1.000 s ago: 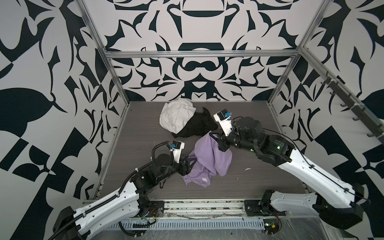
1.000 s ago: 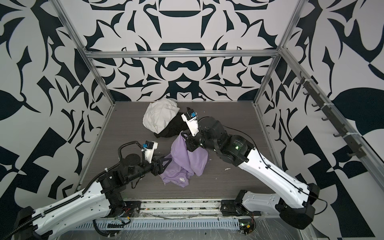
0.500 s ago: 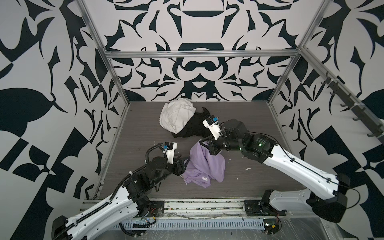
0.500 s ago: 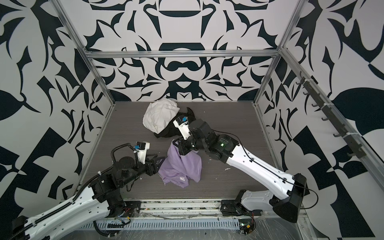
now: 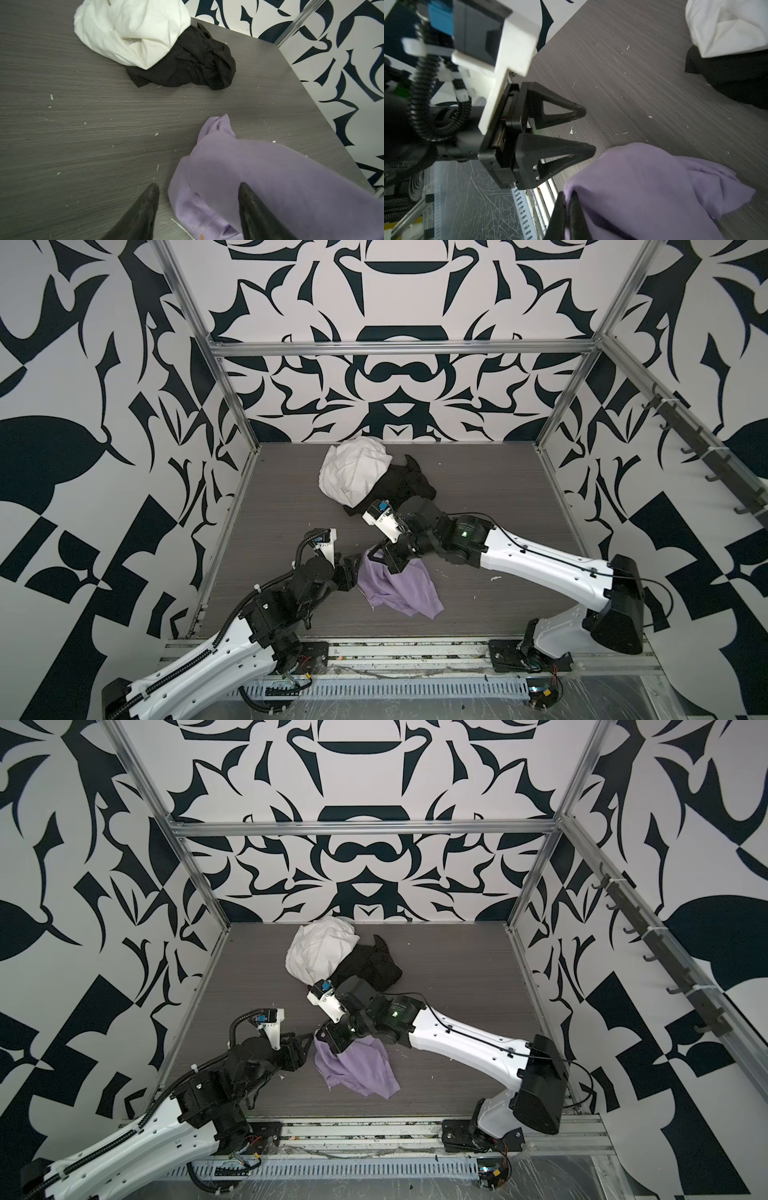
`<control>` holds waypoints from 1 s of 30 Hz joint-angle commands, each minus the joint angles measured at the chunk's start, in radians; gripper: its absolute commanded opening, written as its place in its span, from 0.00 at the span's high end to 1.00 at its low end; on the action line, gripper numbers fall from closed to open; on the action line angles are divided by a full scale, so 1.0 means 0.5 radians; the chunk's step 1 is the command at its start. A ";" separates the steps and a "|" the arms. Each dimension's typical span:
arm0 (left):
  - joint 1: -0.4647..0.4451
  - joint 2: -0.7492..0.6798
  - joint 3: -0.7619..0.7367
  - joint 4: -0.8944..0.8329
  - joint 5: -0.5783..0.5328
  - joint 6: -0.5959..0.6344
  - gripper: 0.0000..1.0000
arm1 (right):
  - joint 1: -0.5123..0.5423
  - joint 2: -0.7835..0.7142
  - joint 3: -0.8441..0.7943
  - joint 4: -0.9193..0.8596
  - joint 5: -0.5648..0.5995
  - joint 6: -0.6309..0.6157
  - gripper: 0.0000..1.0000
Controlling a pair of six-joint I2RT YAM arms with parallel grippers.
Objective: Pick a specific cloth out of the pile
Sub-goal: 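Lower the lavender cloth onto the table nearer the robot with both grippers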
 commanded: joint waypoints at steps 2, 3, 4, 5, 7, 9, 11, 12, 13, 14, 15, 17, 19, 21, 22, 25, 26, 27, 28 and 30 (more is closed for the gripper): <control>-0.006 -0.102 0.039 -0.128 -0.130 -0.097 0.36 | 0.027 0.028 0.094 0.053 -0.023 -0.098 1.00; -0.006 -0.129 0.027 -0.120 -0.135 -0.104 0.36 | 0.027 0.031 0.080 0.056 -0.023 -0.097 1.00; -0.006 -0.164 0.009 -0.115 -0.145 -0.111 0.36 | 0.027 0.034 0.059 0.062 -0.020 -0.098 1.00; -0.006 -0.196 -0.009 -0.111 -0.151 -0.118 0.36 | 0.026 0.037 0.036 0.069 -0.017 -0.101 1.00; -0.006 -0.237 -0.030 -0.110 -0.166 -0.122 0.36 | 0.027 0.043 -0.004 0.080 -0.017 -0.103 1.00; -0.006 -0.254 -0.033 -0.116 -0.181 -0.119 0.35 | 0.027 0.052 -0.029 0.080 -0.020 -0.108 1.00; -0.006 -0.246 -0.033 -0.099 -0.181 -0.105 0.35 | 0.027 0.055 -0.050 0.078 -0.018 -0.106 1.00; -0.006 -0.235 -0.030 -0.088 -0.175 -0.094 0.35 | 0.027 0.054 -0.057 0.070 -0.012 -0.108 1.00; -0.006 -0.218 -0.024 -0.077 -0.171 -0.086 0.35 | 0.025 0.047 -0.066 0.064 -0.005 -0.108 1.00; -0.006 -0.196 -0.017 -0.058 -0.163 -0.080 0.35 | 0.027 0.037 -0.078 0.067 -0.005 -0.104 1.00; -0.008 -0.175 -0.016 -0.040 -0.153 -0.071 0.35 | 0.026 0.023 -0.091 0.067 0.012 -0.097 1.00; -0.006 -0.123 -0.010 0.003 -0.134 -0.055 0.35 | 0.023 -0.018 -0.142 0.056 0.070 -0.098 1.00; -0.006 -0.075 -0.005 0.038 -0.126 -0.049 0.35 | 0.019 -0.061 -0.198 0.056 0.139 -0.091 1.00; -0.006 -0.034 0.003 0.076 -0.108 -0.037 0.35 | 0.009 -0.101 -0.252 0.056 0.184 -0.085 1.00; -0.006 -0.013 0.007 0.096 -0.097 -0.028 0.35 | -0.002 -0.114 -0.280 0.057 0.199 -0.076 1.00; -0.006 0.034 0.013 0.142 -0.068 -0.015 0.35 | -0.038 -0.156 -0.365 0.063 0.237 -0.063 1.00; -0.006 0.048 0.017 0.156 -0.061 -0.005 0.35 | -0.054 -0.168 -0.399 0.068 0.248 -0.060 1.00; -0.006 0.059 0.020 0.167 -0.051 0.002 0.35 | -0.070 -0.176 -0.427 0.076 0.247 -0.060 1.00; -0.008 0.071 0.023 0.177 -0.044 0.003 0.35 | -0.087 -0.185 -0.457 0.090 0.250 -0.052 1.00; -0.007 0.093 0.028 0.201 -0.027 0.009 0.35 | -0.115 -0.190 -0.516 0.116 0.251 -0.049 1.00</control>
